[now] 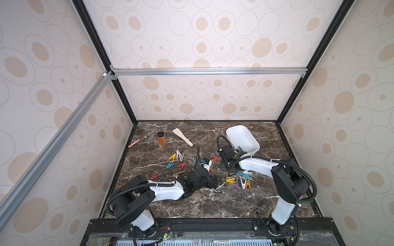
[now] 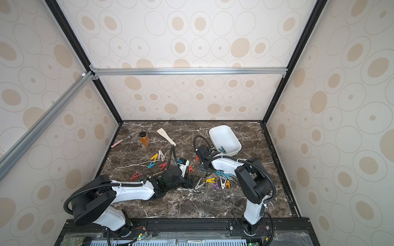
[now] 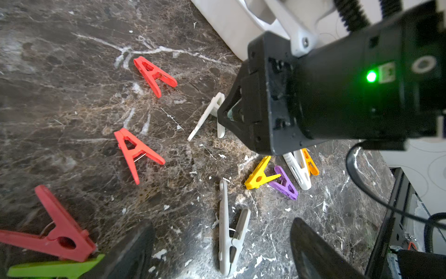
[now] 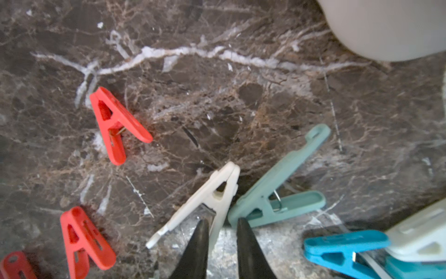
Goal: Put the clothespins into the storage box
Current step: Pick up the clothespin from the center of the board.
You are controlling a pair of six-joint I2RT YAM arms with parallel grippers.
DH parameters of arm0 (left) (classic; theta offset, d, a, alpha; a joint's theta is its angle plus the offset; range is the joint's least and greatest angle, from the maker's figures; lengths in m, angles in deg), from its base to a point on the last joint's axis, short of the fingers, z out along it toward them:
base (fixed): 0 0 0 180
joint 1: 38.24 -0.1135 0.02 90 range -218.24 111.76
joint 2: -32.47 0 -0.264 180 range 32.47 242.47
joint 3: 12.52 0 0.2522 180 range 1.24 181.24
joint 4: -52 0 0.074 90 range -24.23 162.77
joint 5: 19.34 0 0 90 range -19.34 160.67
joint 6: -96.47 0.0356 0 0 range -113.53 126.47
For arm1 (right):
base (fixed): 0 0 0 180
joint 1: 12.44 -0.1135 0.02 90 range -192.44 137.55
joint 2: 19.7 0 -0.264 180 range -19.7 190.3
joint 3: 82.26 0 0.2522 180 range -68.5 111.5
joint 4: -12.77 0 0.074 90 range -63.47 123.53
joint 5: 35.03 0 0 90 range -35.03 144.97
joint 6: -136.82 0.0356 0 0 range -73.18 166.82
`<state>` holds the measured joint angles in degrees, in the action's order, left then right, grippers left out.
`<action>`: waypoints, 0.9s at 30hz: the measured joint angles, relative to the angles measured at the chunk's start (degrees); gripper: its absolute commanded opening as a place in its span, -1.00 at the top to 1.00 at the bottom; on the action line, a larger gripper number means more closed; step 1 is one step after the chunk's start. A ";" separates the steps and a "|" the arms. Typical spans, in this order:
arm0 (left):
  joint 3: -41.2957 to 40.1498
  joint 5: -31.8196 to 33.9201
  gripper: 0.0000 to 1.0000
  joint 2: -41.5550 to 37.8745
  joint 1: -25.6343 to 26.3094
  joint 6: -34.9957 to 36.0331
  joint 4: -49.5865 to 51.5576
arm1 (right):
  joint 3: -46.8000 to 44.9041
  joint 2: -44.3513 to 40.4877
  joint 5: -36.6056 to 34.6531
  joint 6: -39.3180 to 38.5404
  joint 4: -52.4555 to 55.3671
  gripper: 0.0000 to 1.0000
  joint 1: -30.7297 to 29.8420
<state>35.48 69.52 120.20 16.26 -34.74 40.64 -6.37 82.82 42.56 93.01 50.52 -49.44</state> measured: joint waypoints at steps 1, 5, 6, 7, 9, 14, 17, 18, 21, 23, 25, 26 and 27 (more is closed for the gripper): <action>0.00 0.00 -0.75 0.04 0.00 0.00 -0.02 | 0.00 0.13 0.00 0.00 -0.11 0.51 -0.02; 0.00 0.02 -0.75 0.11 0.02 -0.02 -0.13 | 0.22 1.44 0.17 -0.46 1.36 0.48 -0.22; 0.02 0.00 -0.74 0.22 0.02 -0.04 -0.17 | 0.46 1.88 0.07 -0.66 1.75 0.48 -0.26; 0.04 0.00 -0.74 0.42 0.04 -0.04 -0.15 | 0.87 2.03 0.07 -0.74 1.99 0.49 -0.28; 0.15 -0.04 -0.74 0.92 0.09 -0.07 -0.15 | 1.40 2.54 0.04 -1.03 2.03 0.53 -0.35; 0.15 0.13 -0.74 1.01 0.15 -0.09 -0.22 | 1.77 2.89 -0.33 -2.32 2.21 0.73 -0.37; 0.17 0.70 -0.74 0.81 0.13 0.02 0.42 | 2.25 3.10 -0.44 -4.28 2.23 0.81 -0.50; 0.17 1.14 -0.75 0.50 -0.02 0.13 0.94 | 2.25 2.99 -0.35 -5.33 2.25 0.82 -0.57; 0.20 2.84 -0.75 -1.84 -0.46 1.29 3.23 | 2.25 1.73 0.37 -8.26 2.89 0.86 -0.90; 0.20 3.87 -0.76 -3.80 -0.50 2.75 4.17 | 2.27 -0.68 0.92 -10.21 3.89 0.88 -0.92; 0.17 4.28 -0.76 -5.88 -0.55 4.72 4.00 | 2.60 -4.83 1.49 -12.17 5.40 0.89 -0.68; 0.15 4.28 -0.76 -6.45 -0.46 5.44 3.50 | 2.99 -6.54 1.79 -12.85 5.86 0.89 -0.44; 0.15 4.26 -0.76 -6.95 -0.35 6.38 2.67 | 3.80 -8.41 2.12 -13.60 6.49 0.89 0.09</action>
<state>35.63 73.78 113.25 15.91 -28.36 43.31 -2.57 74.41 44.68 79.42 57.01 -49.35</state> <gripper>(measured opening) 0.878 0.081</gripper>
